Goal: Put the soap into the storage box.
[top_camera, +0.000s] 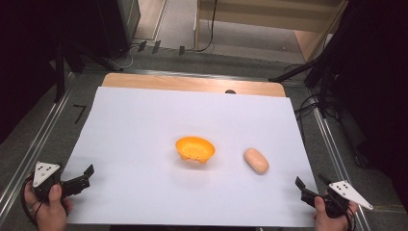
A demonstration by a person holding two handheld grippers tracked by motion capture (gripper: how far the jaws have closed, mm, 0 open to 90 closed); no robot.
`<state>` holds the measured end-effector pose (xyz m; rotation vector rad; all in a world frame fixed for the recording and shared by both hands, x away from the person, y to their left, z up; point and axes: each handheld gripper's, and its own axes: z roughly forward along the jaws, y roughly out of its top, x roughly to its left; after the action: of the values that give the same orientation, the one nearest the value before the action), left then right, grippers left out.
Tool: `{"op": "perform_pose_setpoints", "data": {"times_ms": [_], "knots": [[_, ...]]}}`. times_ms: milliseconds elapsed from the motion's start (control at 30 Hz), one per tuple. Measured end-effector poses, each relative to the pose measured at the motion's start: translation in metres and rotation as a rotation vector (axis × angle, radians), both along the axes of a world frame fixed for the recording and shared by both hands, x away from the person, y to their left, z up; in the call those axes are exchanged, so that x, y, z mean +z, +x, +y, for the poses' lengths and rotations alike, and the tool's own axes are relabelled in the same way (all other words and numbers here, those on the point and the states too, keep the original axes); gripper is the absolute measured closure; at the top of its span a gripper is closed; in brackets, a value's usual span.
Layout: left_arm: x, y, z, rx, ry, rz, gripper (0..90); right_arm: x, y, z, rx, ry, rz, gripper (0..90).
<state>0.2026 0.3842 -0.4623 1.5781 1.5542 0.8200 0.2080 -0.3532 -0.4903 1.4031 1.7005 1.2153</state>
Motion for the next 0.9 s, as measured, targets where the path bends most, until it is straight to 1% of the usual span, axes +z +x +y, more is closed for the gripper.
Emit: {"op": "perform_pose_setpoints", "data": {"times_ms": [67,133,200,233,267,300,333,367,433,467,500,567,633,733,767,800,833,900], "knots": [[0.000,0.000,0.000,0.000,-0.001,-0.001,0.0,0.000,0.000,0.001,-0.005,-0.010,0.000,12.5],[0.000,0.000,0.000,0.000,-0.001,0.000,0.0,0.000,0.001,0.002,-0.008,-0.024,0.010,12.4],[0.000,0.000,0.000,-0.005,-0.002,0.001,0.0,0.000,0.001,0.002,-0.007,-0.026,0.010,12.5],[0.000,0.001,0.000,-0.006,-0.001,0.000,0.0,0.001,0.001,0.004,-0.001,-0.040,0.003,12.5],[0.000,0.001,0.000,-0.005,-0.001,0.002,0.0,0.001,0.000,0.005,-0.008,-0.047,0.002,12.6],[0.000,0.001,0.000,-0.003,-0.003,0.003,0.0,0.001,0.000,0.005,-0.008,-0.047,0.002,12.6],[0.000,0.001,0.000,-0.003,-0.004,0.006,0.0,0.001,0.000,0.008,-0.008,-0.076,0.001,12.6],[0.000,0.001,0.000,-0.004,-0.005,0.007,0.0,0.001,0.001,0.009,-0.009,-0.090,0.002,12.8],[0.000,0.001,0.000,-0.004,-0.004,0.007,0.0,0.002,0.001,0.010,-0.014,-0.099,0.008,13.5],[0.000,0.001,0.000,-0.003,-0.005,0.007,0.0,0.002,0.002,0.011,-0.012,-0.110,0.014,14.8],[0.000,0.001,0.000,-0.002,-0.006,0.007,0.0,0.003,0.002,0.012,-0.026,-0.119,0.017,20.8],[0.000,0.001,0.000,-0.003,-0.005,0.007,0.0,0.003,0.002,0.012,-0.024,-0.119,0.013,23.5],[0.000,0.001,0.000,-0.003,-0.004,0.007,0.0,0.004,0.002,0.012,-0.014,-0.115,0.012,28.0],[0.000,0.002,0.000,-0.002,-0.005,0.009,0.0,0.005,0.003,0.012,0.012,-0.125,0.024,41.0],[0.000,0.002,0.000,-0.002,-0.006,0.009,0.0,0.006,0.004,0.012,0.031,-0.128,0.033,41.8],[0.000,0.002,0.000,-0.002,-0.006,0.009,0.0,0.006,0.004,0.012,0.031,-0.128,0.033,41.8],[0.000,0.001,0.000,-0.002,-0.005,0.008,0.0,0.009,0.007,0.013,0.055,-0.139,0.060,44.6],[0.000,0.001,0.000,-0.003,-0.003,0.005,0.0,0.012,0.009,0.014,0.077,-0.124,0.070,42.2]]}}
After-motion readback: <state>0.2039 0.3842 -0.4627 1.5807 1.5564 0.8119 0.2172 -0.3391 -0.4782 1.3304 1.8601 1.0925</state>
